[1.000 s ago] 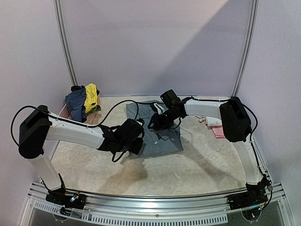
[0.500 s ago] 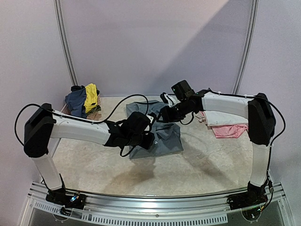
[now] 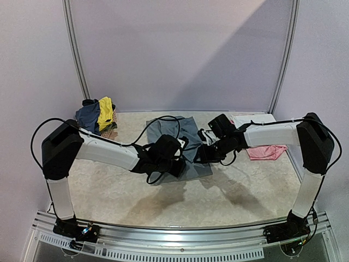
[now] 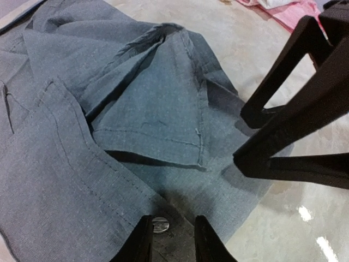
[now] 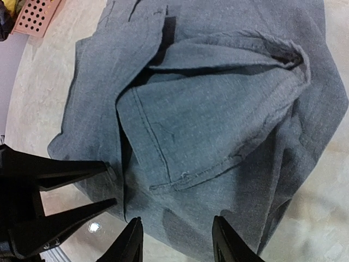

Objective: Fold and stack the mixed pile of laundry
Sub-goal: Adjust the 2/3-rectangle-folded shirt at the center of the board.

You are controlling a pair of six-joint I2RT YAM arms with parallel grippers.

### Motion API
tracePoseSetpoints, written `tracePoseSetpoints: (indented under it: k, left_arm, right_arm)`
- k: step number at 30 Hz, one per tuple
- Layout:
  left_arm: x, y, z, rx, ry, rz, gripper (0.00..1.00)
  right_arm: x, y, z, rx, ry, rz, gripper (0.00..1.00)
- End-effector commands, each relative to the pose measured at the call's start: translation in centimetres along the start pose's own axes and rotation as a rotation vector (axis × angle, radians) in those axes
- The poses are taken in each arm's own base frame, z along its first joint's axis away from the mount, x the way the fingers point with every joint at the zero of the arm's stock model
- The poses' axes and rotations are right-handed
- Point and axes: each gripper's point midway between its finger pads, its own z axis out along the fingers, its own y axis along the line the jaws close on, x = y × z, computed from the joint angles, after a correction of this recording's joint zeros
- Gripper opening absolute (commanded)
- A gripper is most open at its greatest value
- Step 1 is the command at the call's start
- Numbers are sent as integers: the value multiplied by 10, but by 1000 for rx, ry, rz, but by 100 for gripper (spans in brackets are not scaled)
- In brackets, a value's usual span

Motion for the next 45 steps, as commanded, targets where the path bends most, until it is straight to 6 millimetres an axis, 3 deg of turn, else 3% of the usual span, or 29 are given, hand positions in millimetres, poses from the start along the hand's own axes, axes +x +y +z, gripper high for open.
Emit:
tracePoseSetpoints:
  k: [1, 9, 25, 32, 38, 45]
  left_arm:
    - [3, -9, 7, 23, -5, 4, 28]
    - [10, -6, 4, 20, 4, -1, 27]
    - [10, -8, 6, 30, 4, -6, 26]
    - [10, -9, 5, 35, 3, -7, 26]
    - [11, -9, 4, 36, 7, -7, 25]
    - [14, -9, 6, 35, 11, -5, 25]
  right_arm:
    - [-15, 9, 6, -29, -52, -4, 44]
    - [-21, 0, 27, 8, -36, 5, 43]
    - [-10, -9, 26, 37, -29, 44, 49]
    - [-10, -7, 36, 9, -20, 58, 50]
    - [-21, -3, 37, -6, -46, 55, 50]
    - [-44, 4, 48, -69, -81, 49, 42]
